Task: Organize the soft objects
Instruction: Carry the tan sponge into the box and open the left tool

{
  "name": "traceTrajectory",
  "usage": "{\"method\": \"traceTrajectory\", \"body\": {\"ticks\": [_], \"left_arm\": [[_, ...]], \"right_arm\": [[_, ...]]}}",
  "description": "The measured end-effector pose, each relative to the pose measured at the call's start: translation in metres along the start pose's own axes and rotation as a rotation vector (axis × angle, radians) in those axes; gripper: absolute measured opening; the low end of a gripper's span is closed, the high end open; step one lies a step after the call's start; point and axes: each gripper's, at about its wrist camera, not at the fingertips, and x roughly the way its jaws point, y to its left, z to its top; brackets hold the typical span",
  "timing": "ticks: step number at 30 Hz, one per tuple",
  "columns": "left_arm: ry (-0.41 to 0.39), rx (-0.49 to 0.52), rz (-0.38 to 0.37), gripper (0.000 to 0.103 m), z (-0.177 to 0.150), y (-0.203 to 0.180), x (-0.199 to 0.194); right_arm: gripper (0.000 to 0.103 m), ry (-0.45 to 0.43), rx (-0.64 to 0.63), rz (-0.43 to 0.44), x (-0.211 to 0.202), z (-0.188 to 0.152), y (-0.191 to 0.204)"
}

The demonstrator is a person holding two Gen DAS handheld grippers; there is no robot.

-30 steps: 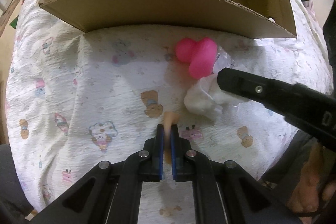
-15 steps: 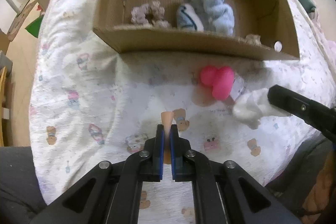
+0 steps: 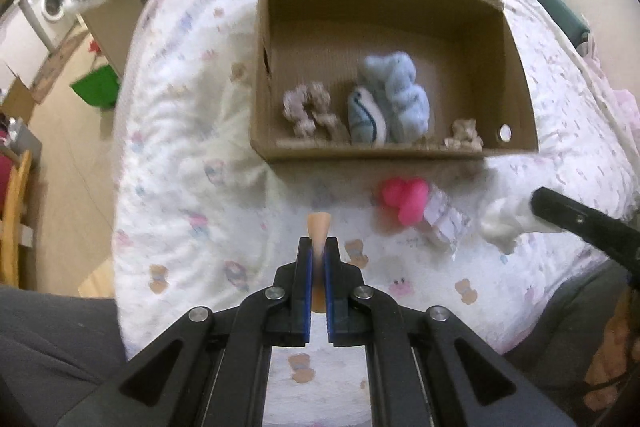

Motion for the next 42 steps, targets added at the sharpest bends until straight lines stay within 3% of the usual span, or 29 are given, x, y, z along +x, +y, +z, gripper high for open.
{"method": "traceTrajectory", "body": {"ticks": [16, 30, 36, 42], "left_arm": [[-0.224, -0.017, -0.020, 0.005, 0.059, -0.009, -0.043], [-0.230, 0.004, 0.023, 0.005, 0.108, -0.006, -0.006], [-0.201, -0.007, 0.011, 0.005, 0.111, -0.005, 0.028], [-0.175, -0.041, 0.004, 0.005, 0.110, -0.006, 0.051]], "right_arm": [[0.008, -0.136, 0.000, 0.027, -0.044, 0.047, -0.003], [0.008, -0.163, 0.029, 0.026, -0.016, 0.083, -0.016], [0.008, -0.141, 0.085, 0.051, 0.006, 0.080, -0.035], [0.008, -0.107, 0.069, 0.019, 0.025, 0.079, -0.035]]}}
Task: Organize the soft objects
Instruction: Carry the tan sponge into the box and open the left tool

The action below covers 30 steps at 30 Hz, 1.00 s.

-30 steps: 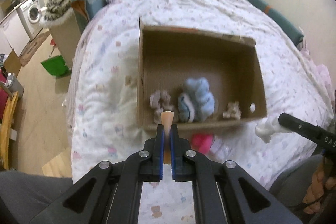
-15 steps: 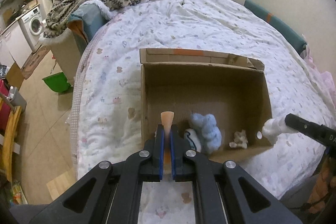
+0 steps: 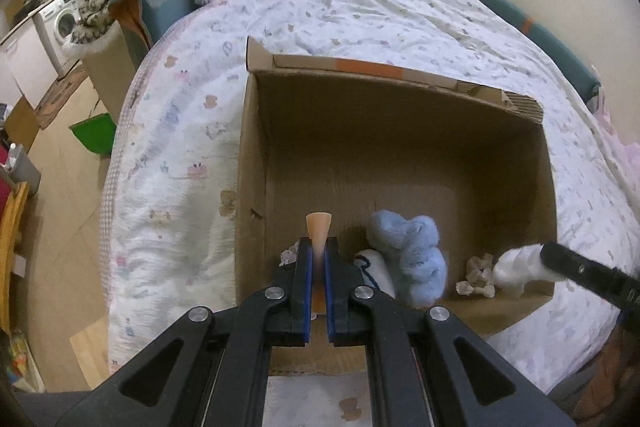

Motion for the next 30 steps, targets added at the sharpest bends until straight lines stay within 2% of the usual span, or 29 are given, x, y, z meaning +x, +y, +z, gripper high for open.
{"method": "traceTrajectory", "body": {"ticks": [6, 15, 28, 30], "left_arm": [[0.013, 0.042, 0.009, 0.005, -0.002, -0.008, 0.010], [0.022, 0.023, -0.022, 0.006, -0.006, -0.006, 0.011], [0.016, 0.028, -0.030, 0.006, -0.008, -0.010, 0.009], [0.018, 0.030, -0.029, 0.006, -0.008, -0.010, 0.010]], "right_arm": [[0.008, 0.057, -0.059, -0.055, 0.020, -0.006, 0.006], [0.008, 0.108, -0.083, -0.064, 0.040, -0.009, 0.007], [0.009, 0.085, -0.046, -0.086, 0.041, -0.002, -0.001], [0.015, 0.066, -0.055, -0.084, 0.039, -0.001, 0.001]]}}
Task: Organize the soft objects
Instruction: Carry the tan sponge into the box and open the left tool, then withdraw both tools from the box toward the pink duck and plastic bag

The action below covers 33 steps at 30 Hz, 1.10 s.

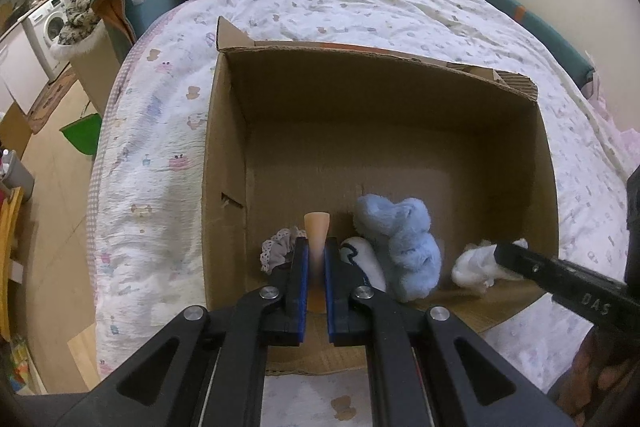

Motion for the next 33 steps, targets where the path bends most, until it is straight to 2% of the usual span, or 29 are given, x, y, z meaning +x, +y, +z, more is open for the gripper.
{"method": "traceTrajectory", "body": {"ticks": [2, 4, 5, 7, 10, 14, 15, 17, 19, 21, 33], "left_arm": [[0.002, 0.003, 0.000, 0.006, 0.000, -0.001, 0.000], [0.003, 0.004, 0.000, 0.006, 0.000, 0.000, 0.001], [0.003, 0.004, 0.000, 0.007, 0.000, -0.001, 0.001], [0.003, 0.004, 0.000, 0.008, -0.001, 0.000, 0.000], [0.003, 0.008, 0.000, 0.011, -0.001, -0.001, 0.001], [0.012, 0.018, -0.004, 0.014, -0.002, -0.002, 0.001], [0.013, 0.018, -0.009, 0.018, -0.002, -0.002, 0.001], [0.006, 0.017, -0.011, 0.029, -0.002, -0.003, -0.001], [-0.013, 0.015, -0.008, 0.058, -0.001, -0.003, -0.004], [-0.042, 0.013, 0.002, 0.069, -0.002, -0.005, -0.009], [-0.063, 0.012, 0.013, 0.069, -0.001, -0.005, -0.014]], "right_arm": [[0.028, -0.024, 0.001, 0.006, -0.004, 0.001, 0.000], [0.038, -0.042, 0.007, 0.011, -0.007, 0.002, 0.000], [0.055, -0.051, 0.010, 0.007, -0.008, 0.002, 0.000], [0.069, -0.089, 0.022, -0.011, -0.014, 0.004, -0.001], [0.070, -0.144, 0.017, -0.047, -0.024, 0.007, -0.002], [0.070, -0.124, 0.045, -0.045, -0.021, 0.008, -0.007], [0.070, -0.120, 0.050, -0.044, -0.021, 0.008, -0.008], [0.070, -0.119, 0.049, -0.046, -0.021, 0.007, -0.008], [0.070, -0.119, 0.044, -0.046, -0.022, 0.008, -0.007], [0.070, -0.117, 0.039, -0.048, -0.021, 0.007, -0.006], [0.070, -0.109, 0.033, -0.057, -0.023, 0.006, -0.005]]}}
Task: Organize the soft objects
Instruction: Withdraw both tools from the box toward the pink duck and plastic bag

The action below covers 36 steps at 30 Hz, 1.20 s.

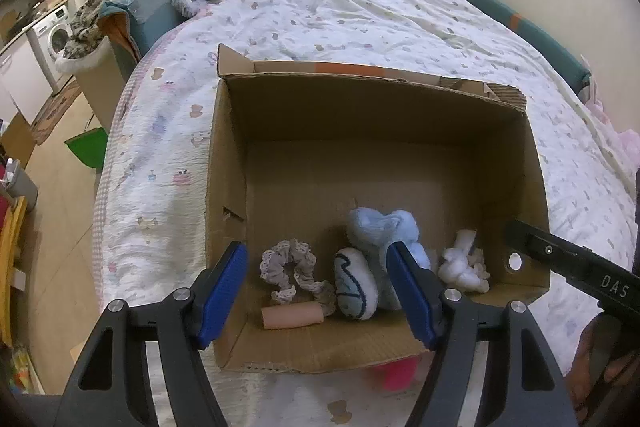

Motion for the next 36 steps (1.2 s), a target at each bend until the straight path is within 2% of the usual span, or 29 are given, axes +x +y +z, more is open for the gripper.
{"method": "traceTrajectory", "body": {"ticks": [10, 15, 19, 31, 36], "left_arm": [[0.012, -0.025, -0.008, 0.069, -0.012, 0.008, -0.015], [0.006, -0.019, 0.012, 0.069, -0.021, 0.010, -0.024], [0.024, -0.039, 0.002, 0.069, -0.031, 0.014, -0.028], [0.065, -0.037, -0.008, 0.069, -0.061, 0.008, -0.037], [0.095, -0.060, 0.003, 0.069, -0.074, 0.013, -0.036]], "right_arm": [[0.070, -0.001, 0.034, 0.008, -0.009, -0.007, -0.002], [0.070, 0.007, 0.030, 0.003, -0.018, -0.015, -0.001], [0.070, 0.049, 0.040, 0.003, -0.020, -0.024, -0.004], [0.070, 0.067, 0.086, -0.011, -0.036, -0.050, -0.019], [0.070, 0.114, 0.089, -0.036, -0.031, -0.063, -0.024]]}}
